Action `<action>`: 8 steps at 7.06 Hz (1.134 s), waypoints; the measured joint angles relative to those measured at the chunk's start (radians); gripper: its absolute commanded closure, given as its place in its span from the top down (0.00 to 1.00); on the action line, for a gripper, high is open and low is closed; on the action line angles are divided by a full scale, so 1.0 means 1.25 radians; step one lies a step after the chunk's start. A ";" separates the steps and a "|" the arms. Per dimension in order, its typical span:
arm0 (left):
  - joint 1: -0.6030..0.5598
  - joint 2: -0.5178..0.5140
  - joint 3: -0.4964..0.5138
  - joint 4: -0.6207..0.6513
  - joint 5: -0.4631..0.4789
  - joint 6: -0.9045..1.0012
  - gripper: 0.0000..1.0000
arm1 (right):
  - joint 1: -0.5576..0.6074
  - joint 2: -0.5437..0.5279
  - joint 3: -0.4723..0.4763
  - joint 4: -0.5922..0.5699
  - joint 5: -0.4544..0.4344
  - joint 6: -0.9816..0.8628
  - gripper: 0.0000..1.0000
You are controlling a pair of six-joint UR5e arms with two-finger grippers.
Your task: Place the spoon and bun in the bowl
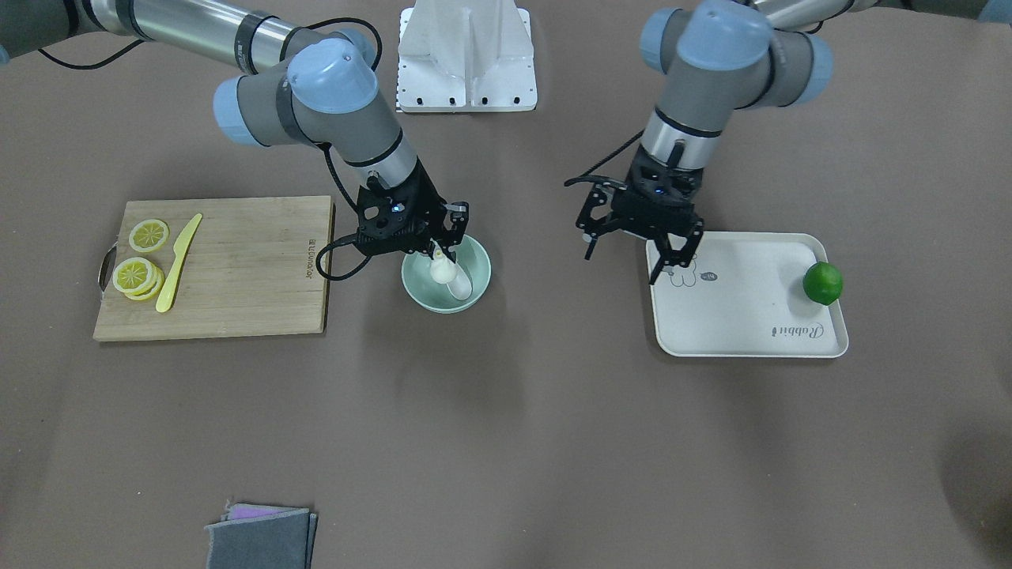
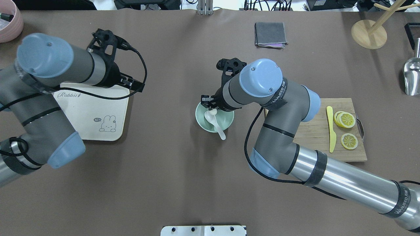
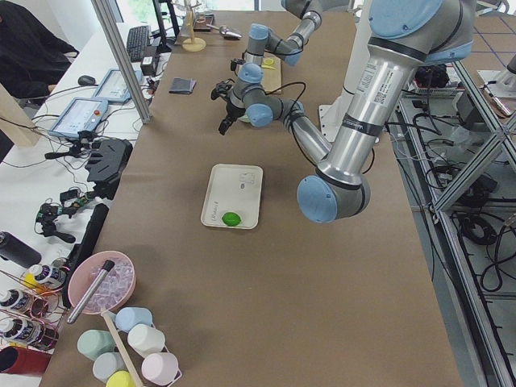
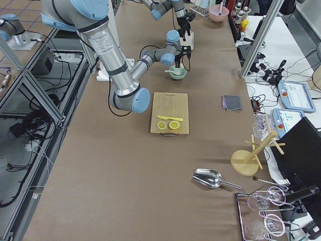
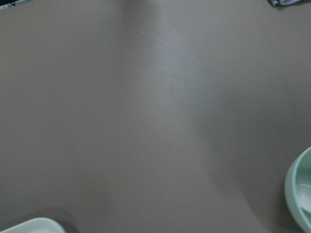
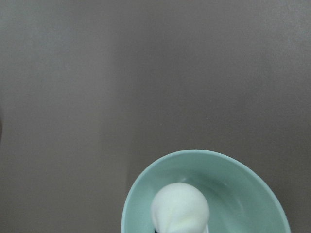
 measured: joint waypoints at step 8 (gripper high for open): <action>-0.096 0.130 0.001 -0.087 -0.009 0.021 0.98 | 0.018 0.007 0.098 -0.232 -0.007 -0.077 1.00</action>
